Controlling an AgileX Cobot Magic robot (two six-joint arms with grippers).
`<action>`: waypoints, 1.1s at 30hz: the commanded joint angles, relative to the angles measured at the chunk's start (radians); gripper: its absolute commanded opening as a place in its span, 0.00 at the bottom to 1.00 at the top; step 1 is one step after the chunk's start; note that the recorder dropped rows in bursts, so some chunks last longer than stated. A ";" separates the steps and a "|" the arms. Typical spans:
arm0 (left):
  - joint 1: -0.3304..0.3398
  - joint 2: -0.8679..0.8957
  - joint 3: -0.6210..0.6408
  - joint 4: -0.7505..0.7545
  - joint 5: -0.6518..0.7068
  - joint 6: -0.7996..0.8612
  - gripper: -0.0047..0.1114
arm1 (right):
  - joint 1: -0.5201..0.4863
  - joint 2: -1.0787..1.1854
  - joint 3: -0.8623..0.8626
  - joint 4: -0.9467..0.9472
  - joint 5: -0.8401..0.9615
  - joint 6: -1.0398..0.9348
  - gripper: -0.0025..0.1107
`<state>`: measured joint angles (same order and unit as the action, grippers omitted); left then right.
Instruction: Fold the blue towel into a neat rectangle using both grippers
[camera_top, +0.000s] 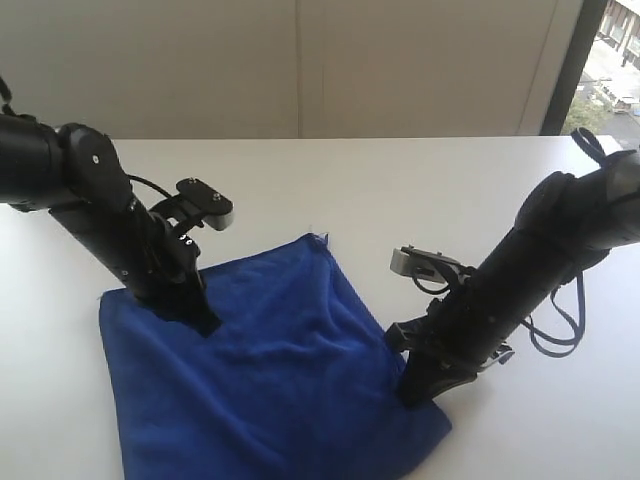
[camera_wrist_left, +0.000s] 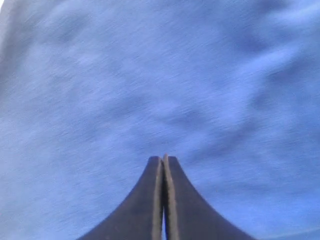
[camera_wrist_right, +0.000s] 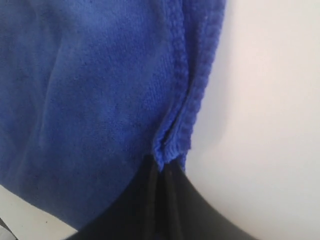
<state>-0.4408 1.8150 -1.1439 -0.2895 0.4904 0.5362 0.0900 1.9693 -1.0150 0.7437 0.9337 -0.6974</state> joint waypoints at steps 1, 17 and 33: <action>0.002 0.082 -0.043 0.150 -0.006 -0.099 0.04 | -0.001 -0.007 0.000 -0.021 -0.062 0.003 0.02; 0.002 0.210 -0.102 0.184 0.026 -0.099 0.04 | -0.001 -0.021 0.002 -0.178 -0.097 0.122 0.02; 0.002 0.210 -0.102 0.187 0.028 -0.099 0.04 | -0.004 -0.025 0.004 -0.257 -0.108 0.201 0.02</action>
<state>-0.4408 1.9752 -1.2646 -0.1242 0.5173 0.4429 0.0900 1.9321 -1.0177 0.5664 0.8717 -0.4892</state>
